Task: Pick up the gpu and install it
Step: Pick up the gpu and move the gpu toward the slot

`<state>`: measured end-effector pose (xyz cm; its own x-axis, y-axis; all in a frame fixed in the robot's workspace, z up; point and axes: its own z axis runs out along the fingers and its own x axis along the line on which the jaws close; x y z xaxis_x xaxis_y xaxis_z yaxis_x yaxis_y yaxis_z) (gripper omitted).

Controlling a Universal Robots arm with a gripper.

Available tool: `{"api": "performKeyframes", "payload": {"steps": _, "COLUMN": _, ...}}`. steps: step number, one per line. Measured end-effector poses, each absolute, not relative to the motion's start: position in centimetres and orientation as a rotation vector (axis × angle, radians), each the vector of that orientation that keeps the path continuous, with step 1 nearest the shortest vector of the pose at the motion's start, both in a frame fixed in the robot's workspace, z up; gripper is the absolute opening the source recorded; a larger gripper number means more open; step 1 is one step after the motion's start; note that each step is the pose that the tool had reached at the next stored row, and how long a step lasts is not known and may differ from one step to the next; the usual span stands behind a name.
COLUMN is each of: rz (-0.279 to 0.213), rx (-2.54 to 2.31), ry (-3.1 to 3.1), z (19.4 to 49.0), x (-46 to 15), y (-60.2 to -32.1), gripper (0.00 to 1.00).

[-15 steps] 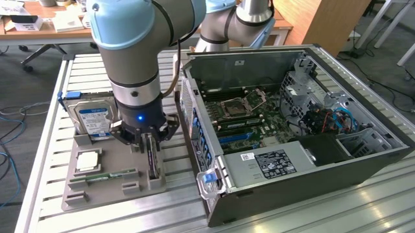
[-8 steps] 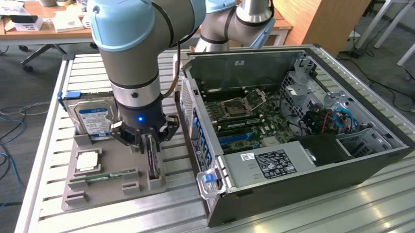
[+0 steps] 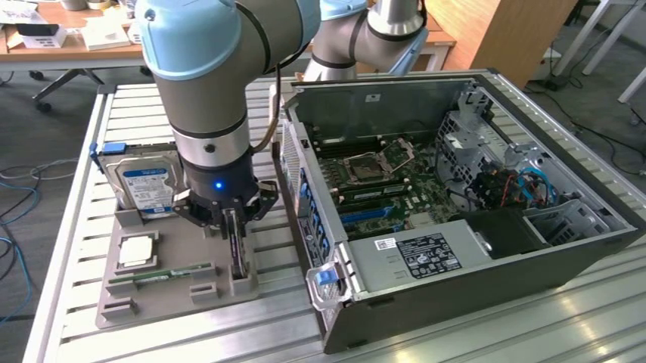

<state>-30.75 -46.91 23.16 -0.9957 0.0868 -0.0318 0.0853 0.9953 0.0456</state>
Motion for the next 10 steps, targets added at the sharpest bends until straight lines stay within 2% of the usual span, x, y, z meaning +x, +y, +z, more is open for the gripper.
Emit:
{"api": "performKeyframes", "payload": {"steps": 8, "rz": 0.069, "rx": 0.134, "ry": 3.104, "z": 23.15, "x": -30.75, "y": -46.91, "gripper": 0.33}}
{"api": "performKeyframes", "payload": {"steps": 10, "rz": 0.068, "rx": 0.134, "ry": 3.104, "z": 23.16, "x": -30.75, "y": -46.91, "gripper": 0.26}}
